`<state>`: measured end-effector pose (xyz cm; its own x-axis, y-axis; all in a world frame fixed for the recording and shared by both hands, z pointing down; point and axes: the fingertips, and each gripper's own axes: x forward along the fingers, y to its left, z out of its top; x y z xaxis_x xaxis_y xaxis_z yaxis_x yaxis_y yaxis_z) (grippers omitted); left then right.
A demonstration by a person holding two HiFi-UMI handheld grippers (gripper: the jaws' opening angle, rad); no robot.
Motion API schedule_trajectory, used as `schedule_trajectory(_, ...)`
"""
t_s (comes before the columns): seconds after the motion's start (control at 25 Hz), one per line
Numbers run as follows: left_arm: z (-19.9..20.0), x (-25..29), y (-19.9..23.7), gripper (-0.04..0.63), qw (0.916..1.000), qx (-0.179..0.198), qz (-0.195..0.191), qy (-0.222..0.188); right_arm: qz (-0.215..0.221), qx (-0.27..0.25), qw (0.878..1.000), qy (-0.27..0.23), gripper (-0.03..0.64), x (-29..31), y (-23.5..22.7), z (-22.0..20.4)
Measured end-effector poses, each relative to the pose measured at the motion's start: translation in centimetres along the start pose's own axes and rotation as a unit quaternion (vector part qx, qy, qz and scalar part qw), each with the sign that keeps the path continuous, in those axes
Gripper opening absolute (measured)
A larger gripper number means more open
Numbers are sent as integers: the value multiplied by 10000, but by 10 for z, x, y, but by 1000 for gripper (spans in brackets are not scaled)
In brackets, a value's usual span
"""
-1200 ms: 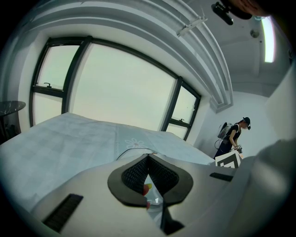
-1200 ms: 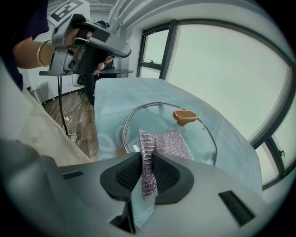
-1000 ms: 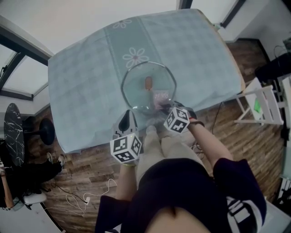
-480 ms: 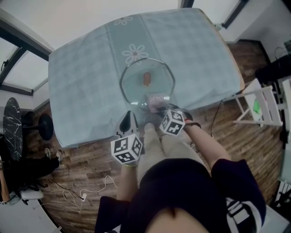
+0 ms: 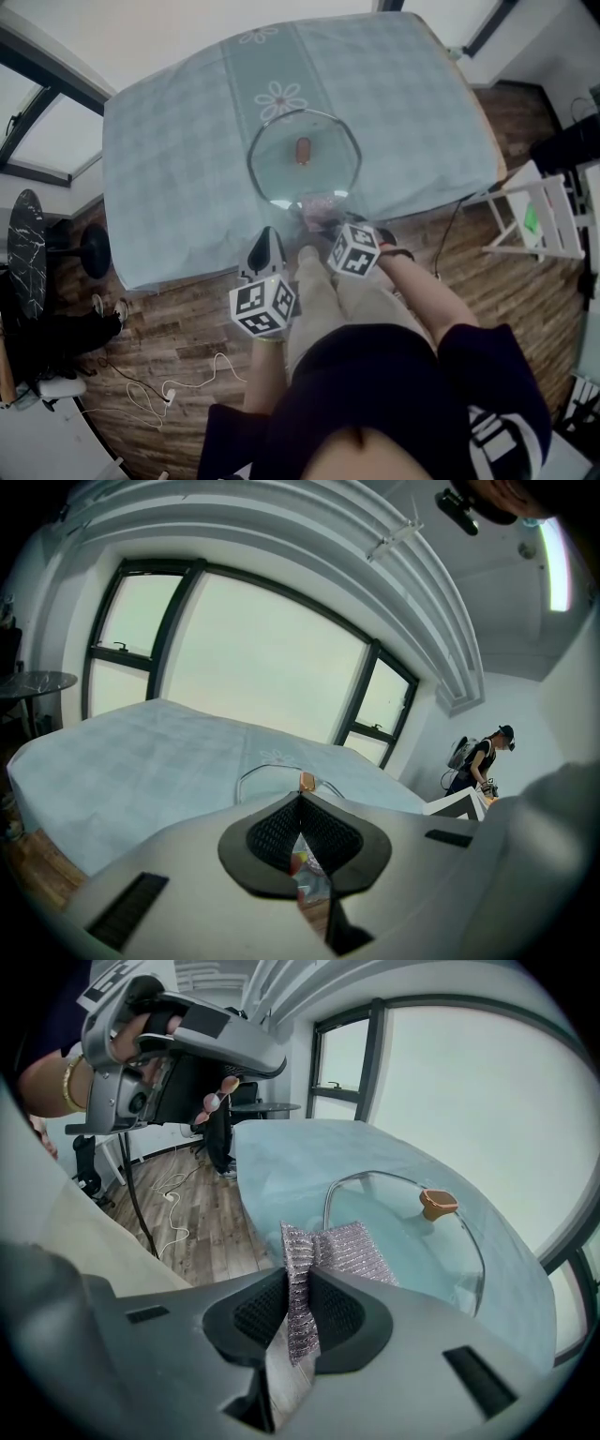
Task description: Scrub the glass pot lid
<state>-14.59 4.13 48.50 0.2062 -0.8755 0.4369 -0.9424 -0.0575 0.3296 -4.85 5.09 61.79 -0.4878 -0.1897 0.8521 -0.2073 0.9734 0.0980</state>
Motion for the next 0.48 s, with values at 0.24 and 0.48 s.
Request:
schedule_trajectory(0.24, -11, -11, 0, -2, 9999, -110, 114, -4, 41, -55, 10000, -54, 66, 0, 10, -1)
schedule_trajectory(0.48, -14, -19, -3, -2, 9997, -135, 182, -31, 52, -182, 9998, -41, 66, -3, 16, -3)
